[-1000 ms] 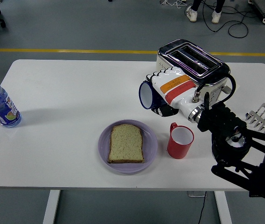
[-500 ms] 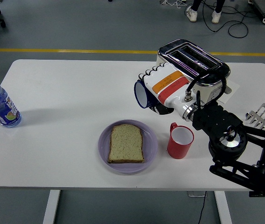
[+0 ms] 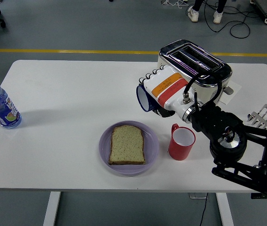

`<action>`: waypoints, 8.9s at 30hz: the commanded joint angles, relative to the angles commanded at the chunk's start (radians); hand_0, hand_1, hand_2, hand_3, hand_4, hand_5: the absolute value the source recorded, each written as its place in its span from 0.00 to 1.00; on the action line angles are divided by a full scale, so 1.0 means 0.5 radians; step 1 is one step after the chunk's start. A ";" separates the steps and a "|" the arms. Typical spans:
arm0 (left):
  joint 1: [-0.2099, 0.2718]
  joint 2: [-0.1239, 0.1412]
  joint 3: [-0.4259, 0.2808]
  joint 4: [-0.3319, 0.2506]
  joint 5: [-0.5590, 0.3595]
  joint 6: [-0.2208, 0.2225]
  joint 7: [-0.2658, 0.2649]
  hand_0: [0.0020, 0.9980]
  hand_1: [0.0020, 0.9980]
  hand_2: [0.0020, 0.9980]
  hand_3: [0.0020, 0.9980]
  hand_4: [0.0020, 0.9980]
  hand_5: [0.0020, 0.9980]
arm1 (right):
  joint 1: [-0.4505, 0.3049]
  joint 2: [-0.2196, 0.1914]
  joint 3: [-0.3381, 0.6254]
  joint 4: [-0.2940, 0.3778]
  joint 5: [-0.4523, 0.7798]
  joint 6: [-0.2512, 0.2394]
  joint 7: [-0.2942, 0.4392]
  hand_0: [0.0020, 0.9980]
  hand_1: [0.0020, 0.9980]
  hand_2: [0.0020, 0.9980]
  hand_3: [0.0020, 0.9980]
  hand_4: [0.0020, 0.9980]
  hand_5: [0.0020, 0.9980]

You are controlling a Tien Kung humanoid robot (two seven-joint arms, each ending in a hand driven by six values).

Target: Pick up the cup,pour liquid into bread,place the cup on the desk

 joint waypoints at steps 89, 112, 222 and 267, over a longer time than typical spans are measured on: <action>-0.010 -0.001 -0.020 0.002 0.067 0.004 -0.005 0.63 0.64 0.65 0.50 0.24 0.86 | -1.515 0.043 1.575 -0.379 2.783 -1.255 1.996 0.49 0.46 0.59 0.55 0.66 0.00; -0.012 -0.001 -0.013 0.002 0.071 0.002 -0.004 0.63 0.64 0.65 0.50 0.24 0.86 | -1.589 0.202 1.334 -0.981 2.851 -1.255 2.312 0.43 0.44 0.58 0.55 0.72 0.00; 0.016 -0.003 0.018 0.003 0.066 -0.003 -0.001 0.63 0.64 0.65 0.50 0.24 0.85 | -1.454 0.302 1.085 -1.420 2.664 -1.193 2.192 0.95 0.83 0.97 1.00 0.88 0.00; -0.004 0.007 -0.004 0.000 0.086 -0.004 0.001 0.63 0.64 0.65 0.50 0.24 0.87 | -1.690 0.182 1.837 -0.220 2.716 -0.768 1.644 0.71 0.62 0.69 0.63 0.72 0.24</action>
